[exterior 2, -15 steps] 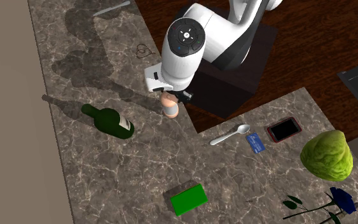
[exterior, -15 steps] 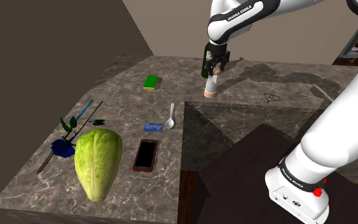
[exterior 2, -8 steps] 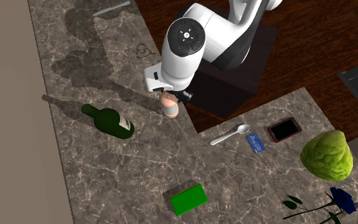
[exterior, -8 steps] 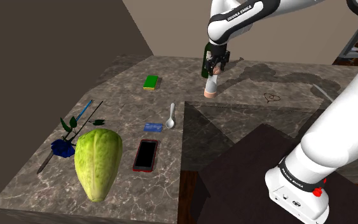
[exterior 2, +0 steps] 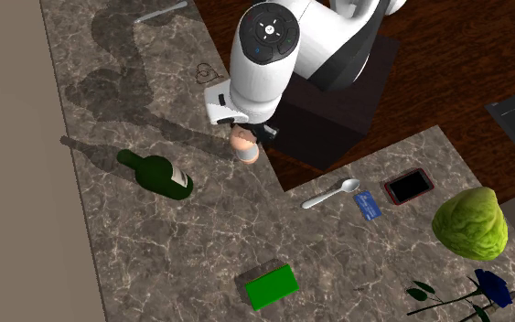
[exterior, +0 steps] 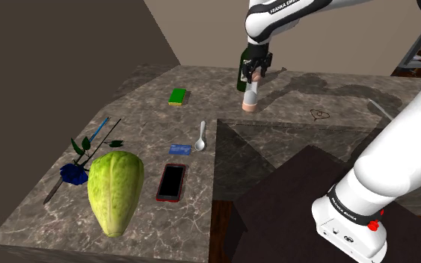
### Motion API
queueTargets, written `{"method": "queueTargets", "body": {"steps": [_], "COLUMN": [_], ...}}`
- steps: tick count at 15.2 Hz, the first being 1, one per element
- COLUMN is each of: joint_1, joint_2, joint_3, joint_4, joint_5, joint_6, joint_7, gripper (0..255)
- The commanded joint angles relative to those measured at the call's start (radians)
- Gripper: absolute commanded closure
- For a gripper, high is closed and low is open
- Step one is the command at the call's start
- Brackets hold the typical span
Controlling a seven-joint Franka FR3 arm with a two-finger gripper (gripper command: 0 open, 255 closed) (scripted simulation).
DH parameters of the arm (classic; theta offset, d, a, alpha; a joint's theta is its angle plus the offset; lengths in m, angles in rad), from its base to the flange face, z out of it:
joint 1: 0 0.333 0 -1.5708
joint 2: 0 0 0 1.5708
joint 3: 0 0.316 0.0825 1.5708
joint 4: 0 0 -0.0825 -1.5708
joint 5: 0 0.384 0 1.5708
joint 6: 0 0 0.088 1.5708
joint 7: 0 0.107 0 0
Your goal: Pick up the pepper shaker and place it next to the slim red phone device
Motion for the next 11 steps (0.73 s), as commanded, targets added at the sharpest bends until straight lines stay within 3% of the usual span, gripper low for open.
{"method": "queueTargets", "body": {"steps": [1, 11], "joint_1": [0.001, 0.003], "joint_2": [-0.009, -0.042], "joint_3": [0.001, 0.003], "joint_4": [0.019, 0.116], "joint_5": [0.002, 0.01], "joint_6": [-0.028, -0.157], "joint_7": [-0.004, -0.022], "gripper": [255, 255]}}
